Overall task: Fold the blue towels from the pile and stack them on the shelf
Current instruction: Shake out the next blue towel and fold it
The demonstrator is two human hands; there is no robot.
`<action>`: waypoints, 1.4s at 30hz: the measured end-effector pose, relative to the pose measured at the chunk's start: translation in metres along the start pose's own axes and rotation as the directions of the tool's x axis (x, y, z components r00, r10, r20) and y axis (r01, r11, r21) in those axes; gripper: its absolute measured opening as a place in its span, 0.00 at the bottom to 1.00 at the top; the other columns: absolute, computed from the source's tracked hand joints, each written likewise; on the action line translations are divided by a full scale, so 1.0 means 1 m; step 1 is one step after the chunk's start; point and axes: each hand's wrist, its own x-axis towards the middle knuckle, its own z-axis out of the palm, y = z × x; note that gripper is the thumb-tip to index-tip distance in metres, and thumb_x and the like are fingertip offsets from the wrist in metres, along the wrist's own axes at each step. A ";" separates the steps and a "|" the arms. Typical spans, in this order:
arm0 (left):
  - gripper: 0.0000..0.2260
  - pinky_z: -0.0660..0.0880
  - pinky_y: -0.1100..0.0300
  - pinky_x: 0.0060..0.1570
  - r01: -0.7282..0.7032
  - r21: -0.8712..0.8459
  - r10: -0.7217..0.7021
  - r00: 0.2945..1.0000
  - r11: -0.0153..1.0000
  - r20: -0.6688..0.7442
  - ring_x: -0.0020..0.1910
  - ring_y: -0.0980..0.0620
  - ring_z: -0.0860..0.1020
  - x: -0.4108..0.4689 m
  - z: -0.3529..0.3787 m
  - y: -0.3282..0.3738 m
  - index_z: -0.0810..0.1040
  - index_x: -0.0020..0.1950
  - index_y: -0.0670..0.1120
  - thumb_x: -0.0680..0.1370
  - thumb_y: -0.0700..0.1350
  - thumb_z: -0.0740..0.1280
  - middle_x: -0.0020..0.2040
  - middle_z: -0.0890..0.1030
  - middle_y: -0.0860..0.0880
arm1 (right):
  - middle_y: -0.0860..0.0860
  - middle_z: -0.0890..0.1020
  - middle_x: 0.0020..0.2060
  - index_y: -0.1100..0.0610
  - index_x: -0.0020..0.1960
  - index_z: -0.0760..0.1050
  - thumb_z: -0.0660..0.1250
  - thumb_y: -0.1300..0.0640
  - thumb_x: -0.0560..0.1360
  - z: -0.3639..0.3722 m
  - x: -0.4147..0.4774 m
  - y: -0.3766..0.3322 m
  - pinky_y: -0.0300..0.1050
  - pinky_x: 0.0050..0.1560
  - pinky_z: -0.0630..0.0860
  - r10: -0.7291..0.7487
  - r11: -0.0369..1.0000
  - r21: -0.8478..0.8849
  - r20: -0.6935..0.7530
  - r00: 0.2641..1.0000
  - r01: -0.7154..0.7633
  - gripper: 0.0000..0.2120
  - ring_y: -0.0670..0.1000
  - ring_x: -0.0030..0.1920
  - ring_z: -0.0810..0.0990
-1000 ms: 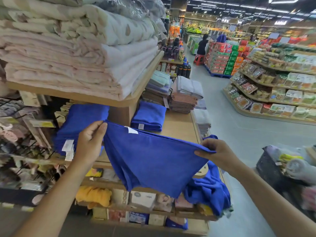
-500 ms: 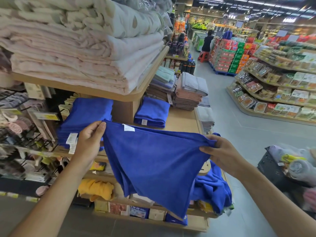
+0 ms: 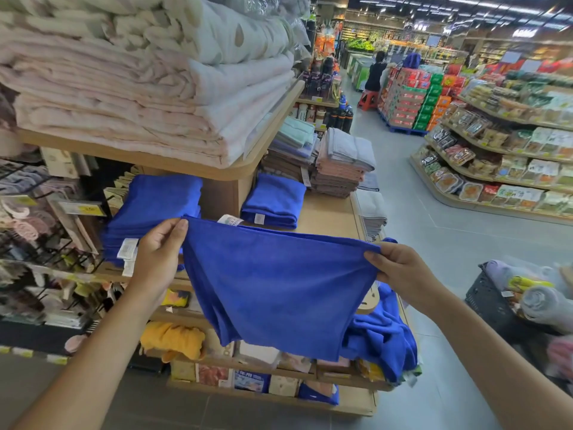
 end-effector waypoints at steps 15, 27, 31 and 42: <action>0.08 0.77 0.62 0.40 -0.091 0.293 0.045 0.986 0.952 0.158 0.40 0.63 0.80 0.001 -0.003 -0.009 0.84 0.47 0.55 0.83 0.48 0.66 0.41 0.84 0.60 | 0.50 0.71 0.24 0.60 0.28 0.75 0.71 0.55 0.78 -0.018 -0.018 0.020 0.33 0.27 0.66 -0.108 0.968 -0.239 -0.095 0.990 0.082 0.21 0.50 0.27 0.66; 0.11 0.74 0.65 0.22 0.111 0.267 -0.127 0.991 0.957 0.043 0.27 0.56 0.82 0.089 0.081 -0.025 0.78 0.63 0.43 0.83 0.46 0.65 0.49 0.82 0.43 | 0.57 0.85 0.36 0.63 0.45 0.79 0.71 0.52 0.80 -0.025 0.100 0.030 0.39 0.35 0.82 0.184 0.982 0.091 -0.285 0.941 -0.165 0.14 0.55 0.40 0.89; 0.08 0.80 0.61 0.33 0.179 0.295 -0.199 0.979 0.939 0.039 0.33 0.54 0.84 0.130 0.113 -0.034 0.77 0.60 0.43 0.84 0.44 0.63 0.53 0.81 0.42 | 0.56 0.82 0.42 0.64 0.51 0.76 0.68 0.55 0.82 -0.022 0.159 0.038 0.40 0.39 0.84 0.204 0.979 0.098 -0.354 0.913 -0.180 0.11 0.52 0.39 0.88; 0.03 0.74 0.65 0.41 0.174 0.499 -0.153 0.985 0.849 -0.083 0.41 0.58 0.79 -0.038 0.060 -0.102 0.77 0.46 0.55 0.79 0.47 0.66 0.42 0.80 0.58 | 0.55 0.59 0.81 0.56 0.81 0.59 0.60 0.44 0.83 0.062 0.093 0.141 0.54 0.78 0.57 -0.034 0.565 -0.825 -0.029 0.999 -0.004 0.31 0.57 0.80 0.57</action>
